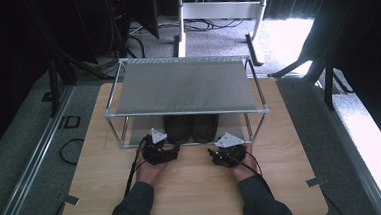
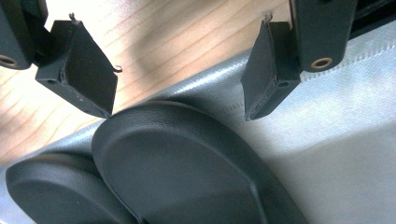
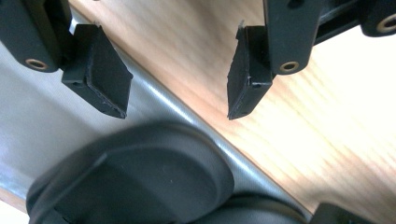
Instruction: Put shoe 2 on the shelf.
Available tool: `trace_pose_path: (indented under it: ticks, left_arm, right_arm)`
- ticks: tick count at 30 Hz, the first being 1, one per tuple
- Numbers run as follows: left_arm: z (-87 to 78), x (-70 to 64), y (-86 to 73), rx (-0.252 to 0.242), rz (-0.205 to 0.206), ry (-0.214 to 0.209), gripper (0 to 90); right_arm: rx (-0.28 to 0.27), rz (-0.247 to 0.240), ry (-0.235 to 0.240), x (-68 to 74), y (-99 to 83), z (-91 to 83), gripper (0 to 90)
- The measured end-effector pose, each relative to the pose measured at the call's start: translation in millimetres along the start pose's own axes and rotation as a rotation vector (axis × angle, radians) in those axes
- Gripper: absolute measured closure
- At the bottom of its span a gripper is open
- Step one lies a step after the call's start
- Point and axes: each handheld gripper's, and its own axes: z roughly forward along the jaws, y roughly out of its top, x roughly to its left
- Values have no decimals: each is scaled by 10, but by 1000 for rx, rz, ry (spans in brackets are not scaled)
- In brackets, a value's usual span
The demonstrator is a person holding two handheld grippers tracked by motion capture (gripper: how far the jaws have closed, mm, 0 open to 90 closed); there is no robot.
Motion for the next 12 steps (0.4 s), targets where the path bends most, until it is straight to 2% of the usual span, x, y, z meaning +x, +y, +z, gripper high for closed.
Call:
trace_pose_path:
  ticks: [4, 12]
  left_arm:
    - [-30, 11, -16, -23, -11, 0, 275]
    - [-42, 19, -22, -33, -19, 6, 276]
  right_arm:
    - [18, 2, -7, -43, -91, -71, 386]
    - [37, 58, -13, -191, -225, -194, 377]
